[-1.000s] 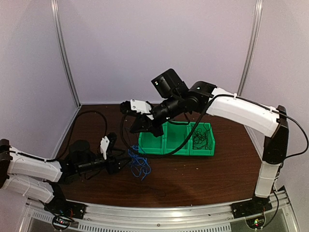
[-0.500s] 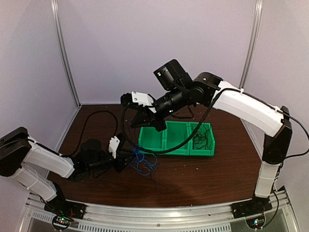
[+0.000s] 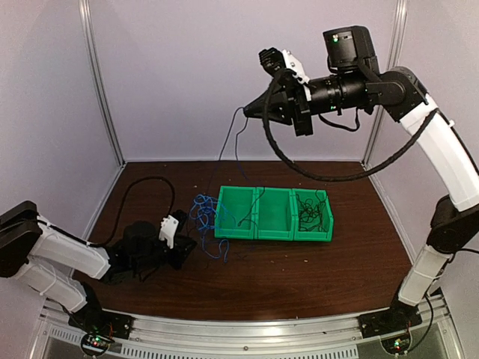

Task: Untangle the cables

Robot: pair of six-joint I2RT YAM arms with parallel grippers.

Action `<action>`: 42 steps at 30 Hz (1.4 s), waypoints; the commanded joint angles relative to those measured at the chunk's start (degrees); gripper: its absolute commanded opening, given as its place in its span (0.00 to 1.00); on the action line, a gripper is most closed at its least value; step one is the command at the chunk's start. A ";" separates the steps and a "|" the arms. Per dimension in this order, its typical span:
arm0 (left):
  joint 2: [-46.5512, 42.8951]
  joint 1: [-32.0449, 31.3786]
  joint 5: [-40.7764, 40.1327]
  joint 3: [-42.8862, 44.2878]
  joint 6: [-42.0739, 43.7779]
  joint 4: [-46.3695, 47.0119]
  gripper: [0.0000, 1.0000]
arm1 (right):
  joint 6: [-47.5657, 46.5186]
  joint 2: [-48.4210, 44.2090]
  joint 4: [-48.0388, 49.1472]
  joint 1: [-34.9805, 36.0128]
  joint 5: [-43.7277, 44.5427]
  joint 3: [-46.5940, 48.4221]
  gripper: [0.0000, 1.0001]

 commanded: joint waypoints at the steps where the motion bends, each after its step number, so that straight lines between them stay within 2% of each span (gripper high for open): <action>1: -10.50 -0.33 -2.11 -1.73 -3.60 -5.15 0.26 | -1.16 -2.38 -0.97 -0.15 -2.70 -2.87 0.00; 6: -27.36 -1.27 -2.90 -1.63 -1.56 -13.51 0.38 | -2.51 -4.14 -0.61 0.29 -0.99 -14.01 0.00; 9: -32.23 -1.45 -3.53 0.91 0.06 -19.57 0.47 | -1.94 -5.11 0.49 0.77 -0.60 -17.95 0.00; 12: -33.41 -1.72 -0.09 2.84 1.29 -21.57 0.52 | 0.03 -4.99 1.78 1.93 -1.02 -20.00 0.00; 16: -28.93 -4.76 5.77 3.95 3.90 -14.80 0.57 | 0.64 -3.57 2.59 4.40 0.08 -21.03 0.00; 21: -16.71 -12.30 6.93 8.71 11.84 -5.23 0.57 | 1.22 -1.41 3.43 5.61 0.91 -19.69 0.00; 25: -8.01 -13.23 3.76 12.26 14.02 1.88 0.57 | 1.44 -0.56 3.40 5.89 0.95 -18.92 0.00; 28: -1.41 -12.80 -0.62 13.46 14.82 7.41 0.53 | 1.62 -0.41 3.25 6.02 0.48 -18.44 0.00; 31: 4.72 -11.00 0.62 13.33 14.69 11.04 0.37 | 1.92 -0.62 3.37 6.11 1.10 -16.97 0.00; 34: 8.08 -10.19 0.73 11.35 12.59 14.03 0.29 | 0.35 -1.14 2.25 5.98 4.30 -13.87 0.00; 37: 8.58 -9.40 -0.92 9.09 10.70 14.17 0.26 | -2.44 -2.09 0.90 4.52 8.34 -8.62 0.00; 42: 6.92 -6.75 -4.03 7.44 7.94 6.73 0.20 | -1.43 -1.95 0.56 -4.50 3.15 2.66 0.00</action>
